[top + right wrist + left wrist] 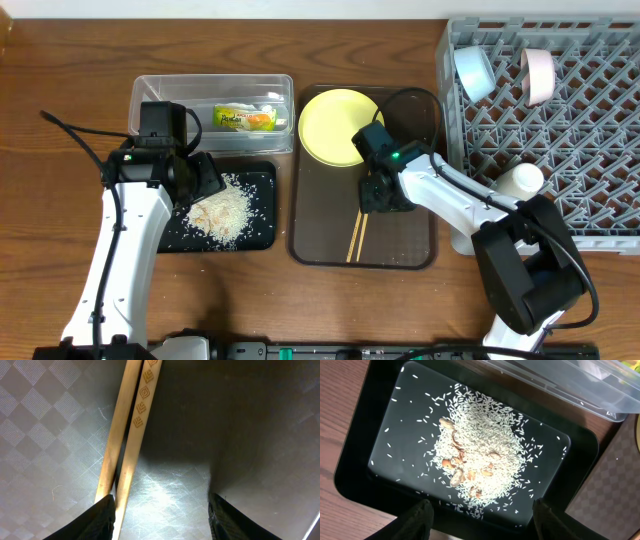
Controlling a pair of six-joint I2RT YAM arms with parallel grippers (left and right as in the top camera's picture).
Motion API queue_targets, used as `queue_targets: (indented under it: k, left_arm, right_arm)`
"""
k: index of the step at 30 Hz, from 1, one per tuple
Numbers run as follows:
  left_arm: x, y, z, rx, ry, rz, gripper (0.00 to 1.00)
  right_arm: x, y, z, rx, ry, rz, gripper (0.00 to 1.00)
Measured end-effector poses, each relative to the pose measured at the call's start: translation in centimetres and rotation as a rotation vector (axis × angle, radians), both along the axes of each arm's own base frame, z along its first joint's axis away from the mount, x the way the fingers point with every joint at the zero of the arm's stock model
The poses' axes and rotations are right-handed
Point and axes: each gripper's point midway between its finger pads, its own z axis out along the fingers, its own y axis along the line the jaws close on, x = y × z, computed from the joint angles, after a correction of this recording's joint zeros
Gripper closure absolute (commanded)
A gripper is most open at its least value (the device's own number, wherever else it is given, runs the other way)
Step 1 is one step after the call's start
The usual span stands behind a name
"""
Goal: Sort waste into correct bins and load items into the dishwasher rack
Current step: 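Carry the chopstick to the rack's left edge and insert it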
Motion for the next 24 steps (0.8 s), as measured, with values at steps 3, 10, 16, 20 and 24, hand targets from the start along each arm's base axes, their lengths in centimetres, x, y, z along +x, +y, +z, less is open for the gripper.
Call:
queue_targets:
  k: [3,10,16,20,24]
  left_arm:
    - [0.0,0.0,0.0,0.000,0.000,0.000,0.33]
    - [0.0,0.0,0.0,0.000,0.000,0.000,0.33]
    - [0.0,0.0,0.0,0.000,0.000,0.000,0.33]
    - [0.0,0.0,0.0,0.000,0.000,0.000,0.32]
    - [0.0,0.0,0.0,0.000,0.000,0.000,0.32]
  right_arm:
    - [0.0,0.0,0.0,0.000,0.002,0.000,0.42]
    - [-0.8,0.0,-0.5,0.013,0.030,-0.002,0.42]
    - [-1.0,-0.3,-0.7,0.009,0.022,-0.020,0.61]
    - [-1.0,-0.4,-0.7,0.007,0.023,-0.032,0.86]
    - [-1.0,-0.3,-0.7,0.011,0.020,-0.038,0.99]
